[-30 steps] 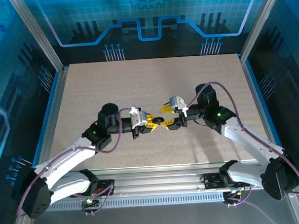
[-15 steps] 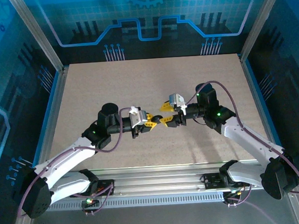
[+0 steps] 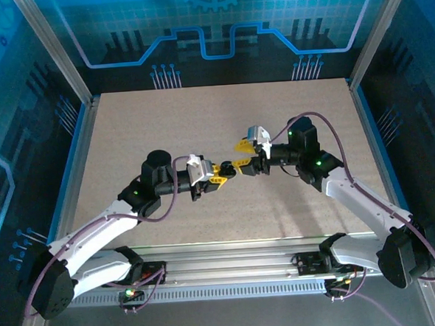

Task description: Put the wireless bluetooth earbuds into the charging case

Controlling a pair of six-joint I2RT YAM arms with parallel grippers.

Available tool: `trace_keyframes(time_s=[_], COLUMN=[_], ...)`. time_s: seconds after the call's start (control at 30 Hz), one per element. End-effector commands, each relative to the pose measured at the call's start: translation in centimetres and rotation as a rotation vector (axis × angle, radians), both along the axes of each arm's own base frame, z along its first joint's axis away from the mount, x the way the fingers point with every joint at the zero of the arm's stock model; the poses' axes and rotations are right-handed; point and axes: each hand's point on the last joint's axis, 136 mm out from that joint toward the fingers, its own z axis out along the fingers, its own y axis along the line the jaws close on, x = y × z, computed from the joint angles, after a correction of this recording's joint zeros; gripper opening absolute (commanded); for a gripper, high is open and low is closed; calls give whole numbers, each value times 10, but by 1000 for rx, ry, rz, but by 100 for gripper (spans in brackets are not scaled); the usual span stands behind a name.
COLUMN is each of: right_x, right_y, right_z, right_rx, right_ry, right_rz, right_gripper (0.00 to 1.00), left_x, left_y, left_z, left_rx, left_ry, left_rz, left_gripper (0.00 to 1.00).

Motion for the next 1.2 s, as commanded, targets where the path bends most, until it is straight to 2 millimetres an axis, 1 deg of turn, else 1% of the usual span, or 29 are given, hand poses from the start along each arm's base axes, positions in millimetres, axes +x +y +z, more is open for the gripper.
trace_keyframes(time_s=[0.0, 0.17, 0.27, 0.4, 0.5, 0.57, 0.7, 0.83, 0.87, 0.93, 0.97, 1.03, 1.13, 1.17], right_x=[26, 30, 37, 42, 47, 48, 48, 41, 40, 39, 39, 33, 22, 18], right_y=[-12, -17, -20, -16, -8, 3, 32, 76, 86, 102, 108, 121, 145, 156], right_z=[15, 13, 8, -6, -16, -24, -48, -76, -83, -104, -112, -130, -145, -147], right_rx=[8, -7, -23, -77, -91, -108, -172, -134, -126, -150, -169, -200, -192, -188], right_ry=[-33, 18, 56, 139, 204, 257, 367, 586, 647, 812, 880, 1025, 1140, 1168], right_rz=[-131, -185, -238, -277, -307, -314, -342, -348, -370, -481, -524, -613, -669, -685], right_gripper=[49, 53, 53, 54, 54, 54, 56, 56, 55, 52, 52, 56, 54, 53], left_x=[-6, 17, 31, 48, 57, 63, 75, 81, 83, 85, 86, 87, 87, 87], left_y=[-1, 15, 30, 58, 81, 97, 138, 171, 179, 196, 203, 222, 244, 252], left_z=[15, 13, 11, 10, 9, 9, 5, -5, -7, -12, -14, -18, -23, -24], left_rx=[-32, -48, -54, -72, -92, -108, -160, -174, -170, -156, -152, -147, -151, -153], left_ry=[-36, 2, 37, 92, 126, 144, 204, 264, 276, 297, 312, 343, 364, 368], left_rz=[-23, 114, 217, 370, 474, 555, 749, 890, 931, 1011, 1045, 1121, 1206, 1234], left_gripper=[5, 4, 4, 4, 4, 4, 4, 4, 4, 4, 4, 5, 5, 5])
